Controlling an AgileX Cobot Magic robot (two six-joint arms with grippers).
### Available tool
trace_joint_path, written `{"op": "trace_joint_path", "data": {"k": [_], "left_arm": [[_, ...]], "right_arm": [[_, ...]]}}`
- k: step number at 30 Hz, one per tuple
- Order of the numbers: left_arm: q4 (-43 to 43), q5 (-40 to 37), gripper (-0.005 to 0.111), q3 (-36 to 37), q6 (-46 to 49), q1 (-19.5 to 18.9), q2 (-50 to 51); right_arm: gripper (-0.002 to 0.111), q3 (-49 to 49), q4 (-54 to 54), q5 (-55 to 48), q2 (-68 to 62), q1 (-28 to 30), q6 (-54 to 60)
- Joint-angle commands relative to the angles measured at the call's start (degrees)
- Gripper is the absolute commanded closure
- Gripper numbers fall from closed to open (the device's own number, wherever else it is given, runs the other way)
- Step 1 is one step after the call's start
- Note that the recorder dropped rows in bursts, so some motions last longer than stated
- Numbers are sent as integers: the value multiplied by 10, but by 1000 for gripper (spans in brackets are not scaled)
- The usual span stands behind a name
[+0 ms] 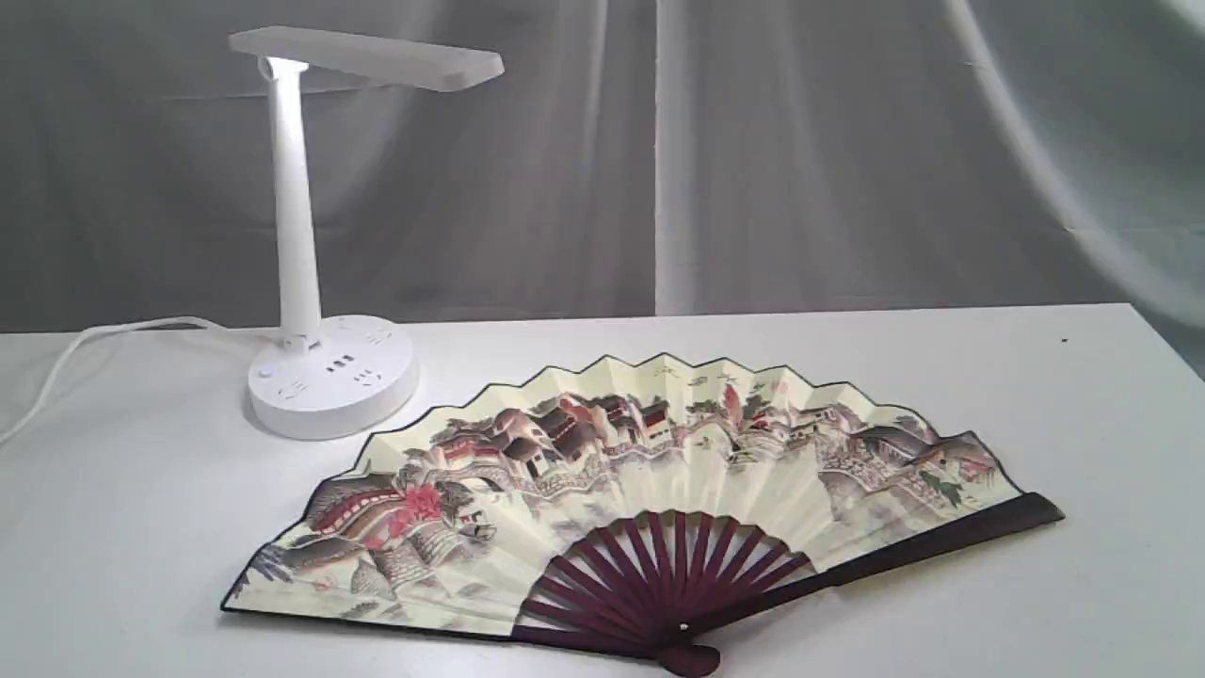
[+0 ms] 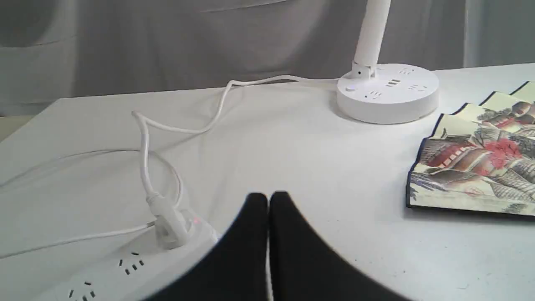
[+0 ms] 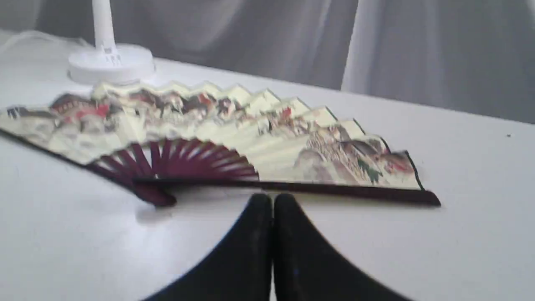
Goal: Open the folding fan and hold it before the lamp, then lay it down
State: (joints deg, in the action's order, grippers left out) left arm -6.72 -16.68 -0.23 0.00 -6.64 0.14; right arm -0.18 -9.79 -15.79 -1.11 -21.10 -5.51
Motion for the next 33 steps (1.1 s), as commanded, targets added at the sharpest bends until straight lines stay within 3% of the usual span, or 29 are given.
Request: {"op": "trace_joint_path", "data": {"k": [1,6,14,33], "left_arm": [[2,4,107,2,0,2,-1],[2,4,107,2,0,2,-1],[2,4,107,2,0,2,-1],[2,4,107,2,0,2,-1]], "right_arm": [[108,2,0,-24,1,0,17],[108,2,20,-30,7,39,17],[108,2,29,-41,11,165,50],[108,2,32,-40,11,171,68]]}}
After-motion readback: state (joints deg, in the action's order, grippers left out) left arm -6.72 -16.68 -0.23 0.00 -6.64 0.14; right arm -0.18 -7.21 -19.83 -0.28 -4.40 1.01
